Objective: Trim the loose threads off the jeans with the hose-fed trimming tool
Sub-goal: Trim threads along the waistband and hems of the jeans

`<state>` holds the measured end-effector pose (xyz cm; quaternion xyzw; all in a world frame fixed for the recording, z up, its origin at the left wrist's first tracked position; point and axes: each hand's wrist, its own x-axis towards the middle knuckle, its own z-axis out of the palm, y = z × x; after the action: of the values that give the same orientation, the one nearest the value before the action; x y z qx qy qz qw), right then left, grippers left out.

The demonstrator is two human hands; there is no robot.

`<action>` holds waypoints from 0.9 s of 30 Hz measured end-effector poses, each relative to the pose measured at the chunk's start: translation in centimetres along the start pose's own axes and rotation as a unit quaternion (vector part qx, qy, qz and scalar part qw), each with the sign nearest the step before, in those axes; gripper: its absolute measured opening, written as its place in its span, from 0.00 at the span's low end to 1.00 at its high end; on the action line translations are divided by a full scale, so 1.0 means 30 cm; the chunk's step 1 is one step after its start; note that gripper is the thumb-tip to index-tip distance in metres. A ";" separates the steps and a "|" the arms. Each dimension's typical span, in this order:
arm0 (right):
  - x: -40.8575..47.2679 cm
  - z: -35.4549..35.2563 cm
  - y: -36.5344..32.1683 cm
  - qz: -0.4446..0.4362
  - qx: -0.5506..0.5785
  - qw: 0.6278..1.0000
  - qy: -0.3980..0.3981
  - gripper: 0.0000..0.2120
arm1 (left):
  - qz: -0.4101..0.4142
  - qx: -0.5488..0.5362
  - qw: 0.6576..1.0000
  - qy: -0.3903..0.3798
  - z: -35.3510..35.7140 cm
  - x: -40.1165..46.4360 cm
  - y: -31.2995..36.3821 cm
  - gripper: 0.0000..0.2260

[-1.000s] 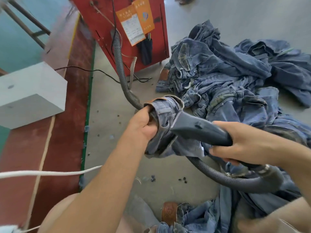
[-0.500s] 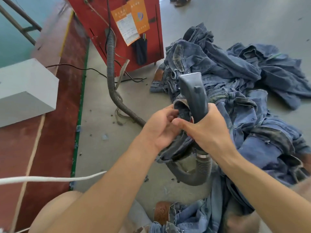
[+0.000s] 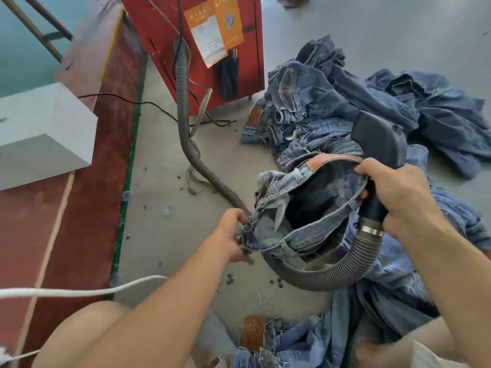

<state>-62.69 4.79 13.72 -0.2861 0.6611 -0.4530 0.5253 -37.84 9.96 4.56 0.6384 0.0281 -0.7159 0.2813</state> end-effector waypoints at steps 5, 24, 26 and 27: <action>0.020 -0.034 -0.008 0.012 -0.022 1.000 0.004 0.13 | 0.187 -0.106 0.963 -0.164 0.016 0.012 0.048 0.29; -0.022 -0.049 0.005 0.035 -0.040 0.996 -0.065 0.19 | 0.335 0.338 0.879 0.031 0.149 0.090 -0.029 0.48; -0.025 -0.037 0.000 0.030 -0.047 0.995 -0.078 0.20 | 0.339 0.343 0.874 0.058 0.152 0.103 -0.026 0.40; -0.026 -0.033 -0.001 0.030 -0.049 0.995 -0.083 0.20 | 0.345 0.344 0.871 0.064 0.149 0.114 -0.022 0.31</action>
<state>-63.42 5.74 14.13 -0.3283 0.6452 -0.3788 0.5766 -42.24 7.49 1.97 0.7082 -0.4243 -0.4950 0.2710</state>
